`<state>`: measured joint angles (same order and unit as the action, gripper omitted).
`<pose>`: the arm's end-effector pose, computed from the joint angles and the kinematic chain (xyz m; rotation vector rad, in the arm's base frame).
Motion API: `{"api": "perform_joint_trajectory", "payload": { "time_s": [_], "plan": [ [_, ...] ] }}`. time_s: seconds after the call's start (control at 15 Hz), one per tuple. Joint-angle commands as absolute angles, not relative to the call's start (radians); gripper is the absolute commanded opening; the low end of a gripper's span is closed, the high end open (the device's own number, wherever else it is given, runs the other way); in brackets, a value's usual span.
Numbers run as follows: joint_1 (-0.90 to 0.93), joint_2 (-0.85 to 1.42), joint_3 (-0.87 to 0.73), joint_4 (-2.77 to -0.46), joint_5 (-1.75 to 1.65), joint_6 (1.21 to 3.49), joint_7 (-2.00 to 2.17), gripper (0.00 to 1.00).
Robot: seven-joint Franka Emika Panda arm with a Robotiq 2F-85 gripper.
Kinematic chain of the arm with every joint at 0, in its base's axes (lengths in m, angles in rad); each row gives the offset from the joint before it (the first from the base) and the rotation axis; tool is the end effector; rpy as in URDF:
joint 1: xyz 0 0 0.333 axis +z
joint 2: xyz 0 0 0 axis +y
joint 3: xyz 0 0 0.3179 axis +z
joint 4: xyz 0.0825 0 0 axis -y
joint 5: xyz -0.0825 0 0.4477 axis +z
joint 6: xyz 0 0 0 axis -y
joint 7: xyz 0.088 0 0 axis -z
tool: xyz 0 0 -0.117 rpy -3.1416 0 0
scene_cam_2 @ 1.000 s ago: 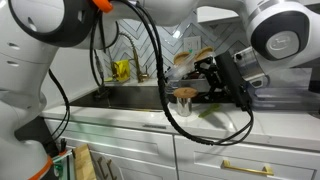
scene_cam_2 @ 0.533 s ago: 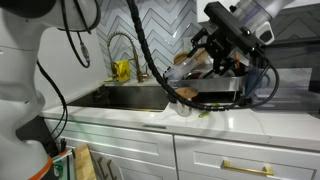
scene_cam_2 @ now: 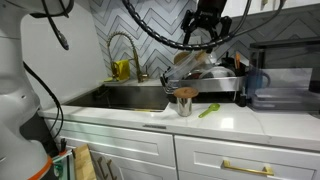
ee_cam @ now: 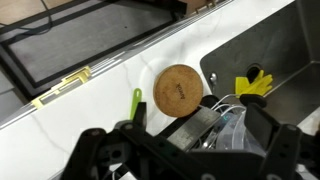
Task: Remove the metal cup from the teacup pad and put it on the counter top, pick up the teacup pad on the counter top and put it on top of the metal cup
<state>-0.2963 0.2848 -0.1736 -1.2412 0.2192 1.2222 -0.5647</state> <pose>0.6094 -0.2566 0.5837 -2.8308 -0.1959 0.2554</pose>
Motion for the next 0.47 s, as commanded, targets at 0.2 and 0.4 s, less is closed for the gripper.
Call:
{"api": "perform_joint_trajectory", "payload": {
  "time_s": [0.2,0.4],
  "plan": [
    [-0.250,0.253,-0.171,-1.284,0.136,1.280,-0.544,1.00],
    [-0.252,0.252,-0.173,-1.290,0.134,1.283,-0.544,1.00]
  ]
}}
